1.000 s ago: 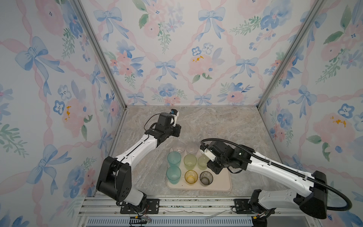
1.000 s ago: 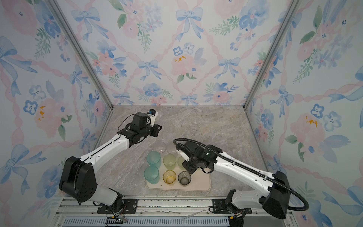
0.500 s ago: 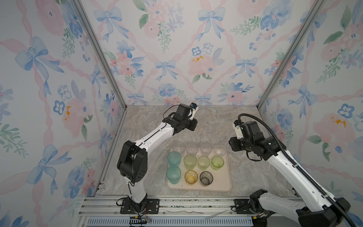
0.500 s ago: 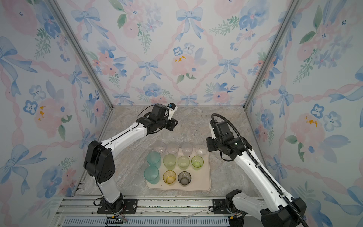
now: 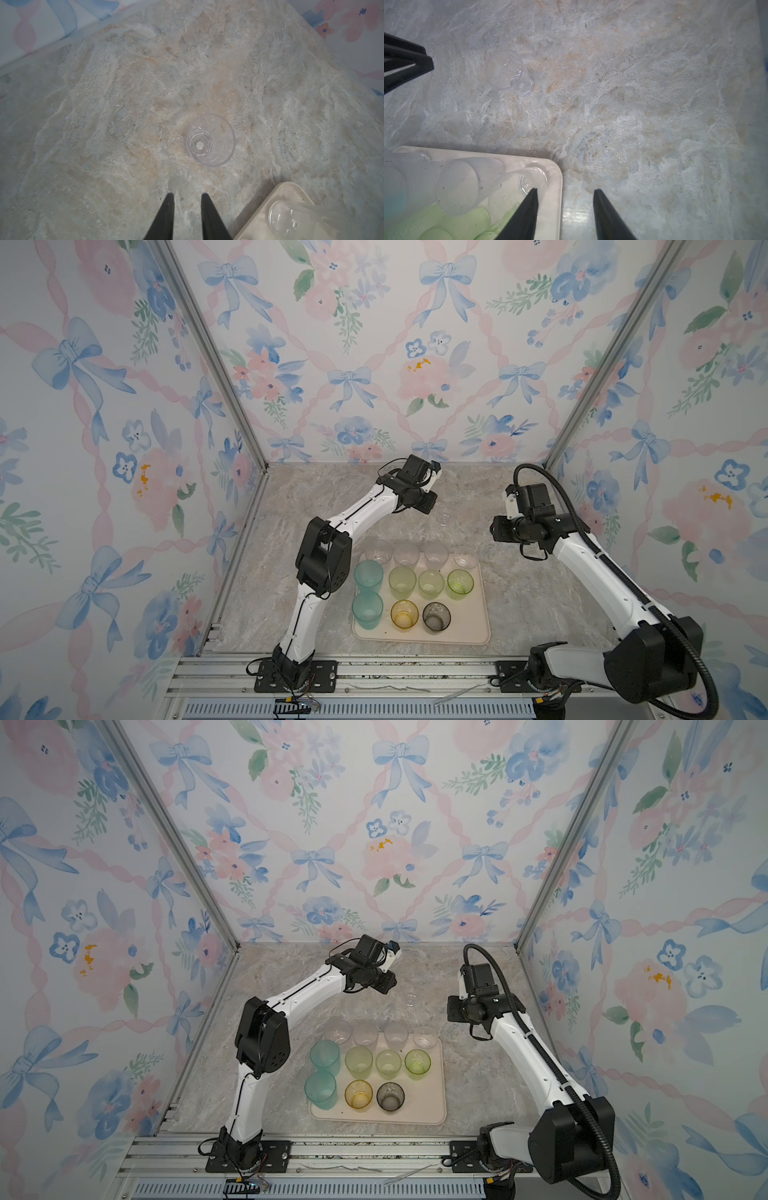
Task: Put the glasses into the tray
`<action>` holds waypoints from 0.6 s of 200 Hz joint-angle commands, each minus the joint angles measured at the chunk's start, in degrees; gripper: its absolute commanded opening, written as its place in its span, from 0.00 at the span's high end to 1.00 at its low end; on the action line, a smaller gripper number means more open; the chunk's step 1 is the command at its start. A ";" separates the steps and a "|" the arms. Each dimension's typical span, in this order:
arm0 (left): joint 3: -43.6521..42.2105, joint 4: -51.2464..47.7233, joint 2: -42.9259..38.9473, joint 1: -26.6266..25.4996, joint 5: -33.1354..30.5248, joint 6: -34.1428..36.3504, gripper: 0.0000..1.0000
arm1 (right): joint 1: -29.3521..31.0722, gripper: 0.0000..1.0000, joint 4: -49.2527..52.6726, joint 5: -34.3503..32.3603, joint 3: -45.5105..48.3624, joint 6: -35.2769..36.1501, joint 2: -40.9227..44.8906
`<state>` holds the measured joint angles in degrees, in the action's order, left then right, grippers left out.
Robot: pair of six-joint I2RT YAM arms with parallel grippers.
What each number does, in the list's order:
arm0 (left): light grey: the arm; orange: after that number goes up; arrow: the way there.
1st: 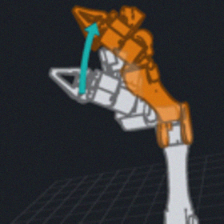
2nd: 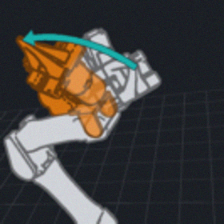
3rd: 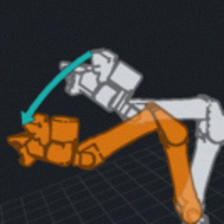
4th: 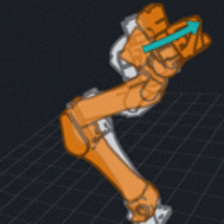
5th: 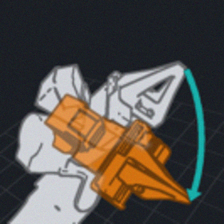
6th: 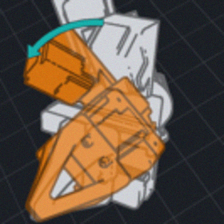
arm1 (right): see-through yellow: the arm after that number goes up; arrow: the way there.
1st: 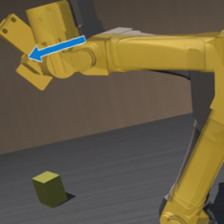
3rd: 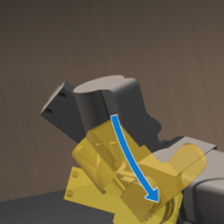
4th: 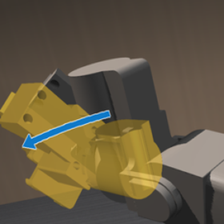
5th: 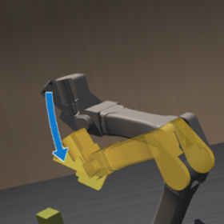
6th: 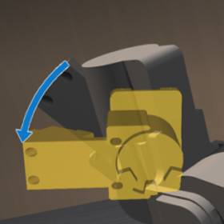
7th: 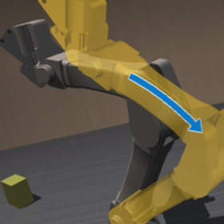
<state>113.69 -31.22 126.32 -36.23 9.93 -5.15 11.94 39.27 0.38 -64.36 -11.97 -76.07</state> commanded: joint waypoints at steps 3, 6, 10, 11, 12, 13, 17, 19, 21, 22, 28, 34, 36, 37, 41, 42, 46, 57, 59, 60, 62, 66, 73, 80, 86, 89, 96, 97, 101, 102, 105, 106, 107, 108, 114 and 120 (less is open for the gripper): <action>4.02 -1.82 2.87 -0.85 0.91 0.79 0.74 | -0.69 0.53 -3.27 3.29 0.46 -0.44 -1.83; 4.41 -1.82 3.18 -0.94 0.90 0.83 0.73 | -0.76 0.53 -3.38 3.35 0.46 -0.43 -2.11; 4.99 -1.91 3.81 -1.06 0.89 0.76 0.73 | -0.85 0.53 -3.61 3.51 0.46 -0.43 -2.44; 5.11 -1.91 3.92 -1.09 0.84 0.76 0.73 | -0.86 0.53 -3.73 3.54 0.42 -0.38 -2.51; 5.17 -1.91 4.01 -1.07 0.86 0.76 0.73 | -0.87 0.53 -3.74 3.56 0.44 -0.36 -2.60; 5.33 -1.91 4.10 -1.05 0.82 0.75 0.73 | -0.91 0.53 -3.79 3.61 0.49 -0.35 -2.64; 5.95 -1.91 4.63 -1.10 0.82 0.68 0.73 | -1.00 0.53 -3.96 3.83 0.54 -0.38 -2.94; 6.22 -1.91 4.92 -1.12 0.91 0.67 0.73 | -1.03 0.53 -4.07 3.90 0.52 -0.35 -3.05; 6.55 -1.98 5.21 -1.12 0.95 0.67 0.73 | -1.09 0.53 -4.14 3.98 0.59 -0.34 -3.21; 6.64 -2.03 5.36 -1.12 0.96 0.67 0.73 | -1.11 0.53 -4.17 4.04 0.57 -0.34 -3.29; 7.77 -2.44 6.18 -1.14 0.98 0.66 0.73 | -1.20 0.53 -4.49 4.34 0.67 -0.34 -3.66; 8.85 -2.92 7.02 -1.23 0.90 0.66 0.73 | -1.31 0.53 -4.75 4.57 0.80 -0.36 -4.03; 9.19 -3.07 7.25 -1.26 0.88 0.66 0.73 | -1.38 0.53 -4.84 4.70 0.76 -0.34 -4.11; 9.32 -3.10 7.31 -1.24 0.92 0.66 0.73 | -1.39 0.53 -4.87 4.71 0.74 -0.38 -4.19; 9.91 -3.27 7.86 -1.22 0.80 0.65 0.73 | -1.44 0.53 -5.05 4.79 0.82 -0.34 -4.40; 10.03 -3.29 7.96 -1.21 0.71 0.66 0.73 | -1.46 0.53 -5.06 4.84 0.82 -0.34 -4.46; 10.43 -3.32 8.36 -1.34 0.43 0.66 0.73 | -1.48 0.53 -5.23 4.95 0.97 -0.38 -4.66; 11.39 -3.32 9.21 -1.47 -0.24 0.62 0.73 | -1.75 0.53 -5.96 5.26 1.15 -0.47 -5.24; 11.62 -3.32 9.34 -1.48 -0.35 0.65 0.73 | -1.81 0.53 -6.07 5.36 1.16 -0.50 -5.34; 11.72 -3.32 9.45 -1.52 -0.39 0.66 0.73 | -1.83 0.53 -6.14 5.39 1.16 -0.51 -5.41; 11.90 -3.32 9.64 -1.55 -0.50 0.66 0.73 | -1.90 0.53 -6.24 5.48 1.16 -0.51 -5.51; 12.26 -3.32 10.00 -1.61 -0.55 0.66 0.73 | -2.09 0.53 -6.38 5.66 1.10 -0.62 -5.80; 12.83 -3.32 10.48 -1.62 -0.74 0.66 0.73 | -2.26 0.53 -6.68 6.09 0.88 -0.60 -6.24; 13.49 -3.32 10.99 -1.70 -0.79 0.66 0.73 | -2.36 0.53 -6.91 6.40 0.81 -0.73 -6.57; 13.93 -3.32 11.43 -1.65 -0.88 0.62 0.73 | -2.45 0.53 -7.16 6.54 0.72 -0.69 -6.84; 14.12 -3.32 11.62 -1.65 -0.95 0.59 0.73 | -2.45 0.53 -7.30 6.64 0.64 -0.71 -6.93; 14.43 -3.32 11.90 -1.65 -1.12 0.62 0.73 | -2.47 0.53 -7.57 6.80 0.57 -0.69 -7.15; 14.48 -3.32 11.96 -1.70 -1.17 0.64 0.73 | -2.51 0.53 -7.60 6.86 0.56 -0.69 -7.20; 14.62 -3.32 12.10 -1.63 -1.22 0.65 0.73 | -2.54 0.53 -7.70 6.95 0.47 -0.70 -7.41; 14.67 -3.32 12.15 -1.73 -1.18 0.66 0.73 | -2.54 0.53 -7.71 6.98 0.47 -0.70 -7.42; 14.76 -3.32 12.30 -1.68 -1.20 0.66 0.74 | -2.55 0.53 -7.71 7.06 0.36 -0.69 -7.50; 14.78 -3.32 12.29 -1.71 -1.22 0.66 0.74 | -2.55 0.53 -7.76 7.08 0.32 -0.73 -7.50; 14.79 -3.32 12.33 -1.73 -1.23 0.66 0.74 | -2.54 0.53 -7.78 7.08 0.35 -0.76 -7.55; 14.84 -3.32 12.35 -1.69 -1.19 0.71 0.74 | -2.54 0.53 -7.79 7.13 0.36 -0.72 -7.58; 14.98 -3.36 12.53 -1.66 -1.17 0.78 0.74 | -2.63 0.53 -7.93 7.30 0.29 -0.70 -7.73; 15.12 -3.47 12.70 -1.69 -1.22 0.84 0.75 | -2.67 0.53 -8.04 7.44 0.28 -0.68 -7.86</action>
<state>126.93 -33.67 137.38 -37.54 9.26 -5.10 9.80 32.75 6.24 -64.03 -12.01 -83.00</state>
